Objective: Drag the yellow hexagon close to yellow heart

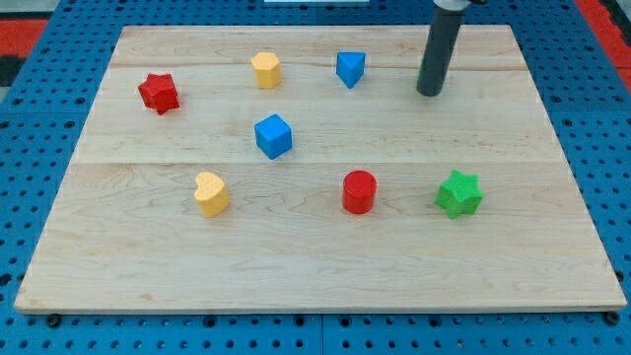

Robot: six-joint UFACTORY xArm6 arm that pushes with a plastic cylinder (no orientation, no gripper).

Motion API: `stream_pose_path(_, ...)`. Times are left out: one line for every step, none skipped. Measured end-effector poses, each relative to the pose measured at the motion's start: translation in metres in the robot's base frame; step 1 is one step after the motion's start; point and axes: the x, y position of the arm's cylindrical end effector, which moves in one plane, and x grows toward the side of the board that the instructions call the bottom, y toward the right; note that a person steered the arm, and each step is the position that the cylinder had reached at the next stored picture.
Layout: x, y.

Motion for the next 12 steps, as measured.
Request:
stream_pose_path(0.03,0.008)
stream_pose_path(0.094,-0.014)
stream_pose_path(0.088,-0.085)
stream_pose_path(0.09,-0.129)
stream_pose_path(0.033,-0.146)
stream_pose_path(-0.019,-0.149)
stream_pose_path(-0.057,-0.189)
stream_pose_path(-0.034,-0.236)
stream_pose_path(0.003,-0.237)
stream_pose_path(0.004,-0.235)
stream_pose_path(0.034,-0.236)
stream_pose_path(0.045,-0.261)
